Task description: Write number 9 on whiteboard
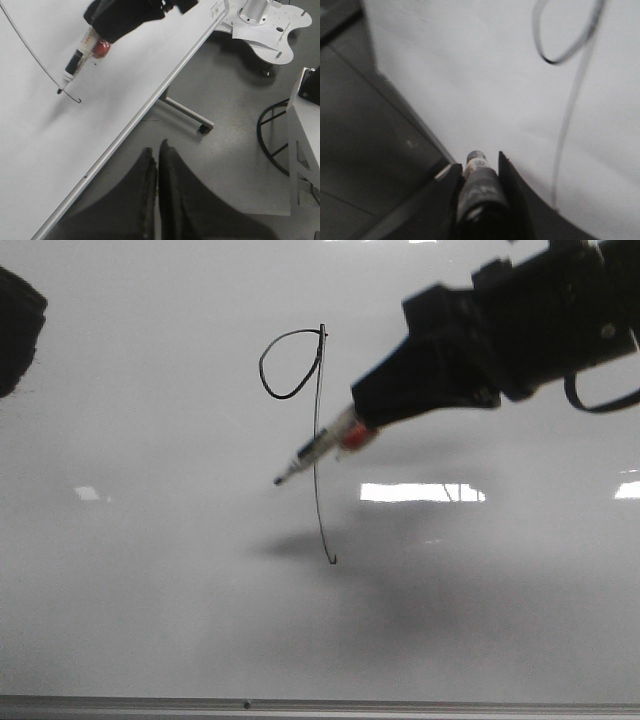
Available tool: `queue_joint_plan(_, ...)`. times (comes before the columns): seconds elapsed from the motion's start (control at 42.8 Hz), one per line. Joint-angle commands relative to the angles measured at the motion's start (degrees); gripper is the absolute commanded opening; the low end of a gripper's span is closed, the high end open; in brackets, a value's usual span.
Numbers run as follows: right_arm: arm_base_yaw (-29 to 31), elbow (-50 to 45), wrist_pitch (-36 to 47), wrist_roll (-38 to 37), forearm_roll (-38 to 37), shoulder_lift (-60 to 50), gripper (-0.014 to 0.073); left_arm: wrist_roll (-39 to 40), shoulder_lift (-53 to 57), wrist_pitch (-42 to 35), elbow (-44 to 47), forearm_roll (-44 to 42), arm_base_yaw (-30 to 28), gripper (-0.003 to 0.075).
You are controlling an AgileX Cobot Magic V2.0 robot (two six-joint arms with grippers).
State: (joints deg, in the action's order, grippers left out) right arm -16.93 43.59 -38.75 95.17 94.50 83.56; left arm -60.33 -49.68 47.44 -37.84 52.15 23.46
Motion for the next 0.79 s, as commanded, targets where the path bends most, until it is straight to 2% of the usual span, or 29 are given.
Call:
queue_joint_plan(0.0,0.1,4.7,-10.5,-5.9,-6.9,-3.6,-0.0067,0.0,0.6,0.3,-3.3,3.4,-0.2,0.0204)
queue_joint_plan(0.14,0.1,11.9,-25.6,-15.4,-17.8,-3.8,-0.0067,0.0,-0.3,0.7,-6.3,3.0,-0.2,0.0512)
queue_joint_plan(0.21,-0.8,15.0,-30.2,-18.3,-19.6,-3.8,-0.0067,-0.4,-2.0,2.7,-7.5,2.9,-0.2,0.0550)
queue_joint_plan(0.397,-7.1,20.9,-32.0,-22.0,-21.2,-3.8,-0.0067,-2.6,-7.5,7.4,-9.6,3.1,2.1,0.0459)
queue_joint_plan(0.561,-11.1,22.6,-30.3,-22.5,-21.3,-3.8,-0.0067,-2.8,-8.4,7.4,-11.2,3.0,4.3,0.0317)
queue_joint_plan(0.771,-11.4,22.6,-29.6,-23.3,-22.3,-3.8,-0.0067,-3.0,-8.3,8.5,-11.3,2.3,4.5,0.0110)
